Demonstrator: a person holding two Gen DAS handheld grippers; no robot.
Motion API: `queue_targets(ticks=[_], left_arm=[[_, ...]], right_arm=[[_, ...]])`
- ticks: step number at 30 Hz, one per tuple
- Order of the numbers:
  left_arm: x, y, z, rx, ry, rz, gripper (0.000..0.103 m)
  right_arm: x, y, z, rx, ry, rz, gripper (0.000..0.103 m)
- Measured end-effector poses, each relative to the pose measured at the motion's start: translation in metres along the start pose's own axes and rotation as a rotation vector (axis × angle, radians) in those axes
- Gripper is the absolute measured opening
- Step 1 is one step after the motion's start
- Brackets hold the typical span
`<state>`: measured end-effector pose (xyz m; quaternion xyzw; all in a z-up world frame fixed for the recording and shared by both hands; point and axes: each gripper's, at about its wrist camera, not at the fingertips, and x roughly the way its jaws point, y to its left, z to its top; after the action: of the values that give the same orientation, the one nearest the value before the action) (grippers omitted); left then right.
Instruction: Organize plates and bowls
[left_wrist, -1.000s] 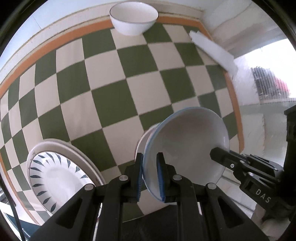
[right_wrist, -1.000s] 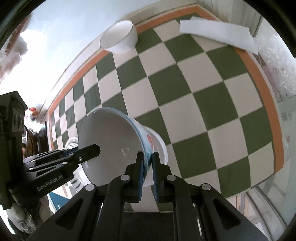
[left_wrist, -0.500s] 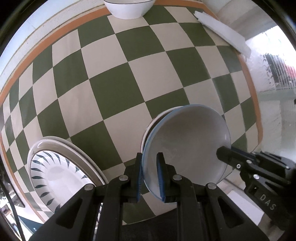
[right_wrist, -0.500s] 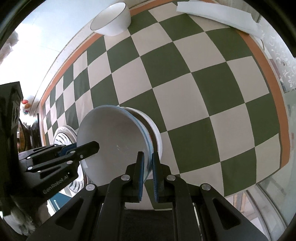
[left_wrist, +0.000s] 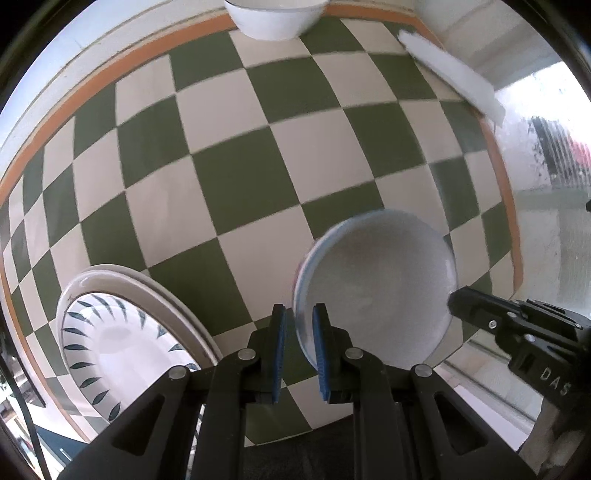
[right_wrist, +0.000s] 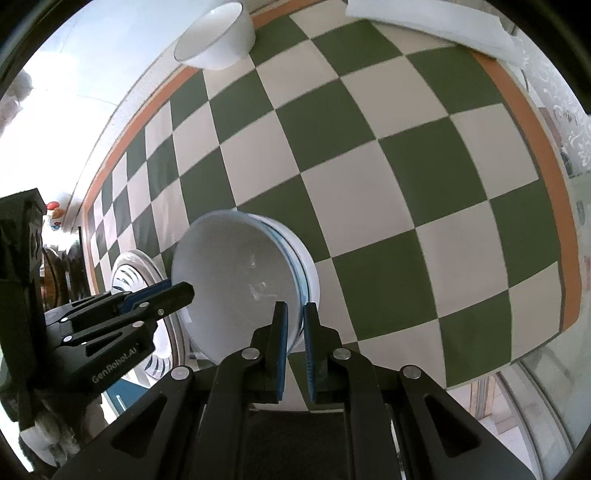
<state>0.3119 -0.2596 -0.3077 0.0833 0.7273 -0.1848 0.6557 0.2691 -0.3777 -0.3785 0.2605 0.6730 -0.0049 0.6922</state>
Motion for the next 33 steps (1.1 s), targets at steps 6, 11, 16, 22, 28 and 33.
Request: queue_targets(ticks=[6,11,16,22,28,33], left_arm=[[-0.047,0.017,0.023,-0.083,-0.097,-0.028,0.015],[-0.071,0.033,0.065,-0.170,-0.156,-0.071,0.028],[-0.068,0.054,0.127,-0.261,-0.162,-0.098,0.029],[-0.054,0.075,0.191,-0.315,-0.167,-0.097,0.029],[-0.029,0.093,0.239,-0.337,-0.136,-0.099,0.029],[-0.008,0.098,0.258,-0.328,-0.107,-0.093,0.028]], right_arm=[[-0.043,0.003,0.018,-0.023,-0.074,0.023,0.011],[-0.075,0.017,0.059,-0.076,-0.138,0.059,0.021],[-0.077,0.035,0.116,-0.111,-0.166,0.091,0.053],[-0.053,0.059,0.189,-0.155,-0.186,0.049,0.053],[-0.020,0.066,0.249,-0.139,-0.208,0.019,0.052],[0.014,0.061,0.292,-0.111,-0.178,-0.001,0.036]])
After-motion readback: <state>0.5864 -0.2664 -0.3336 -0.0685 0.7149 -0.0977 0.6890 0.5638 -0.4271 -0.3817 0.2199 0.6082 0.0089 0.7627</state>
